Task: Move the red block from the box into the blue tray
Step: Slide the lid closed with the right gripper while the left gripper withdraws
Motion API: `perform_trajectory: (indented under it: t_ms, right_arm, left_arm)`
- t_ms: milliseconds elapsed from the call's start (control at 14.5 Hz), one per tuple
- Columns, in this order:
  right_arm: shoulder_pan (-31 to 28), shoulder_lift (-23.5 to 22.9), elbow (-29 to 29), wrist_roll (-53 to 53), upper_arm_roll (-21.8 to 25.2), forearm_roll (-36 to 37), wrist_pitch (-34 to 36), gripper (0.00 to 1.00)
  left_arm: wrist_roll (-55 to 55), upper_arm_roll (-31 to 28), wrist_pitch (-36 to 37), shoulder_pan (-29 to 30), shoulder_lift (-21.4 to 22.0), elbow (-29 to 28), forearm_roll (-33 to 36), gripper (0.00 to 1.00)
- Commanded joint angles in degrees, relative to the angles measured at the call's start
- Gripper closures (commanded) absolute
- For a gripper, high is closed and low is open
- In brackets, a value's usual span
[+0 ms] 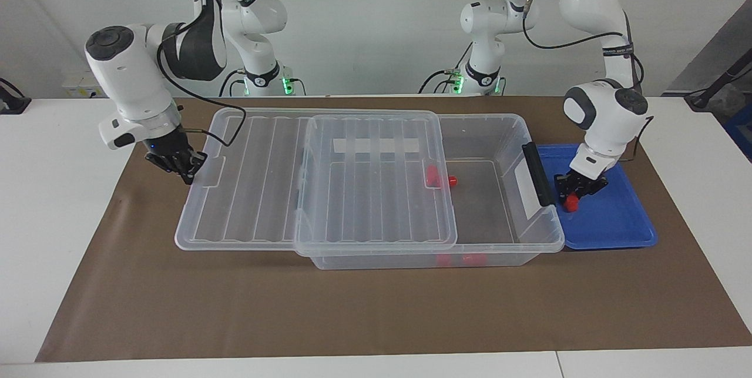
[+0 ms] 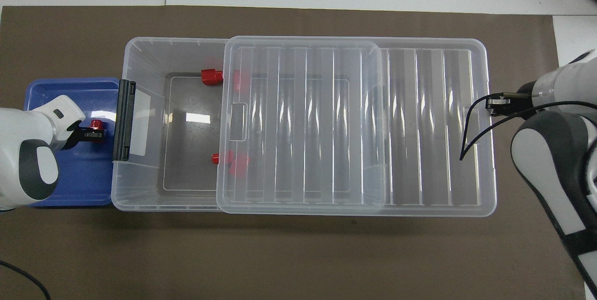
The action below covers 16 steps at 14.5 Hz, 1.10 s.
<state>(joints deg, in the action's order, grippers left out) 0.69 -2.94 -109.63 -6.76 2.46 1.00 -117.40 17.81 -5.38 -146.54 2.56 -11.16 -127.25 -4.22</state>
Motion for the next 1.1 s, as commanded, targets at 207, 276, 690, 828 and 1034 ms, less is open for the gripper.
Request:
perform_trajectory:
  t_ms: [207, 276, 690, 828, 1034]
  right_arm:
    - [4.4, 0.48, -0.32, 0.09, -0.44, -1.87, 1.29, 1.0]
    - [4.93, 0.56, -0.41, 0.08, -0.44, -1.88, 1.38, 1.0]
    - [8.62, 0.83, -0.5, -0.35, -0.61, -2.32, 2.17, 1.0]
    - [10.11, 0.91, -0.5, -0.79, -0.7, -2.32, 2.7, 1.0]
    - [11.87, 1.09, -0.5, -1.58, -0.7, -2.32, 3.32, 1.0]
  left_arm:
    - [0.47, -0.68, -1.55, -0.89, -0.7, -0.46, -1.14, 0.0]
    - [0.47, -0.68, -1.55, -0.89, -0.7, -0.46, -1.14, 0.0]
    - [0.55, -0.59, -0.85, -0.89, -0.44, 0.07, -1.05, 0.0]
    - [0.47, -0.59, 3.34, -0.98, 0.08, 2.34, -1.05, 0.0]
    - [0.38, -0.59, 13.45, -0.98, 1.75, 7.79, -1.05, 0.0]
